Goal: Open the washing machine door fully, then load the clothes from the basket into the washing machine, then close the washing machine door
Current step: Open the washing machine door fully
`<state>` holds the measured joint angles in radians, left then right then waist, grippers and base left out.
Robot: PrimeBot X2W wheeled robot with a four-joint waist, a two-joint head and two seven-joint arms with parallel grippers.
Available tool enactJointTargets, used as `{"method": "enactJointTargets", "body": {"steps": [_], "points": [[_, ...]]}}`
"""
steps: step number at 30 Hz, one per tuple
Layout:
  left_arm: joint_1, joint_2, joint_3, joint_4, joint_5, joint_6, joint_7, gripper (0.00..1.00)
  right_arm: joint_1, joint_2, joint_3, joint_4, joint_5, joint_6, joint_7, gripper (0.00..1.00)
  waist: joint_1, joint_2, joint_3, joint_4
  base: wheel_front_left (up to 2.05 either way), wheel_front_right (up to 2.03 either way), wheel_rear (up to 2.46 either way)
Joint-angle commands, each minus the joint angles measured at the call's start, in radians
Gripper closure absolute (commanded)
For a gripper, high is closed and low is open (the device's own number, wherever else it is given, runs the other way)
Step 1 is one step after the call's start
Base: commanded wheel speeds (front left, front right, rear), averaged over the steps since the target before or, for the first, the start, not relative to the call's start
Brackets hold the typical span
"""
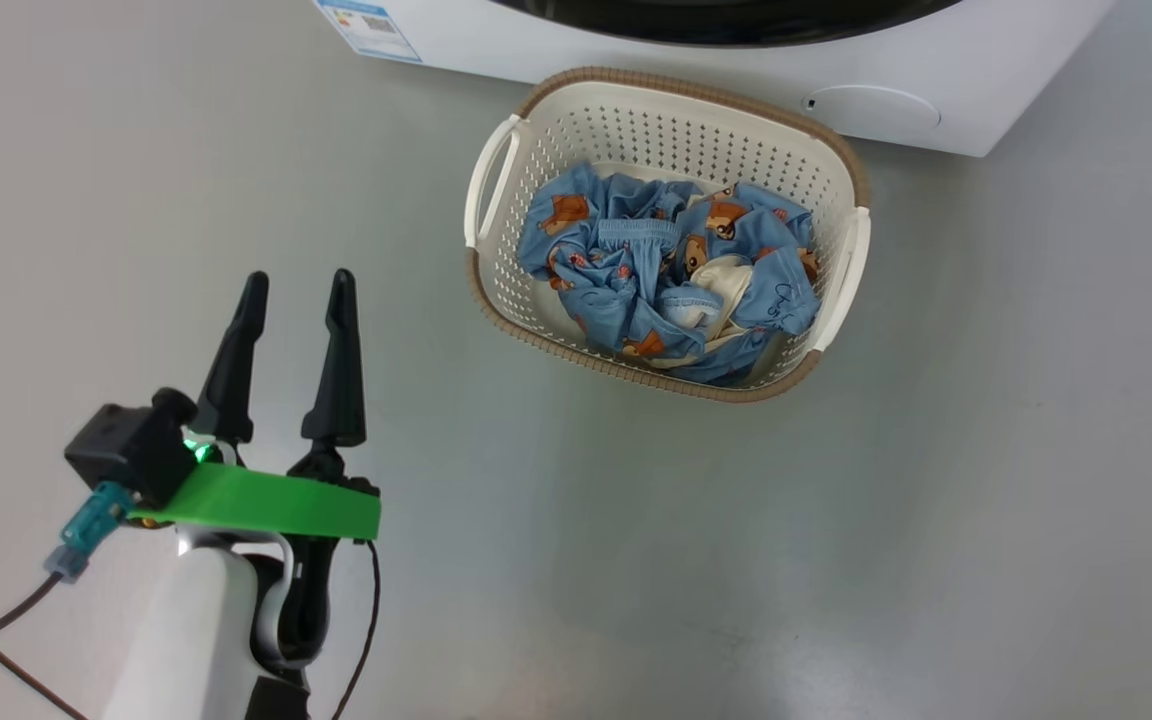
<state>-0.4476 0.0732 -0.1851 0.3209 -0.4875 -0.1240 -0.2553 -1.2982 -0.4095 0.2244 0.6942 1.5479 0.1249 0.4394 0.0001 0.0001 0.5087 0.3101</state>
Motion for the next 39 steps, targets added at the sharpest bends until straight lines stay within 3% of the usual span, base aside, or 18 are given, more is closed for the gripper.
{"method": "enactJointTargets", "body": {"steps": [1,16,39], "points": [[-0.013,0.019,0.038,-0.009,0.016,-0.003,-0.006,0.0,-0.035,0.01,0.006,-0.015,-0.002,0.006,0.015,1.0,0.0,-0.0001,0.006,0.007,0.0,0.0,0.0],[-0.01,-0.003,0.06,0.011,0.019,-0.006,-0.006,0.0,-0.021,0.034,0.082,0.083,-0.019,0.006,0.135,1.0,0.0,-0.0001,-0.009,0.013,0.0,0.0,0.0],[0.071,0.024,0.096,0.027,0.019,-0.007,-0.006,0.0,0.285,0.08,0.157,-0.025,0.014,0.006,0.233,1.0,0.0,-0.0001,-0.182,-0.037,0.0,0.0,0.0]]}}
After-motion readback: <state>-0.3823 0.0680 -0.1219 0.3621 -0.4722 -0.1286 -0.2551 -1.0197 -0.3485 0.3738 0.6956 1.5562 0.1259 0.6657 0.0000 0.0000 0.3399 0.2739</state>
